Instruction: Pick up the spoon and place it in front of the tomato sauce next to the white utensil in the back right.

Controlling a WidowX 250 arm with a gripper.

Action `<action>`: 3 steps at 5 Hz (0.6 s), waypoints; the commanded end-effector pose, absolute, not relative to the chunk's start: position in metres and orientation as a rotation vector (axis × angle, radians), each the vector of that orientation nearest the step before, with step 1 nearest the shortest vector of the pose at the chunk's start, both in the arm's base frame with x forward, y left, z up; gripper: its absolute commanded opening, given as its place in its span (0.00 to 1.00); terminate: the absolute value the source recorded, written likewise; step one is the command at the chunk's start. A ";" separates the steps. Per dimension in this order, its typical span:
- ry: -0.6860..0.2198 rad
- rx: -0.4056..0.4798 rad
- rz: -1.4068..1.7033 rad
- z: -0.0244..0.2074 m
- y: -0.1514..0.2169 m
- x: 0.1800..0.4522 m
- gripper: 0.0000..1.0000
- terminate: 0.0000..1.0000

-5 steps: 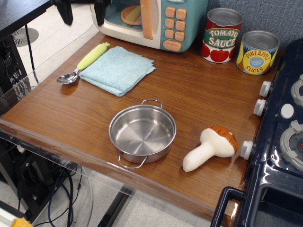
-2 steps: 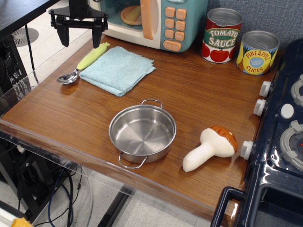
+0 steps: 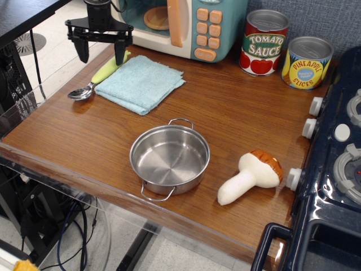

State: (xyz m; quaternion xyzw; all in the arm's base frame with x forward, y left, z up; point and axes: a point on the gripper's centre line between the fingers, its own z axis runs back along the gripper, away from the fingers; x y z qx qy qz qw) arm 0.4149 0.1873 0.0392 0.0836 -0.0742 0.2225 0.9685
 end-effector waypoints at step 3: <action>-0.125 0.200 0.513 0.049 0.196 0.420 1.00 0.00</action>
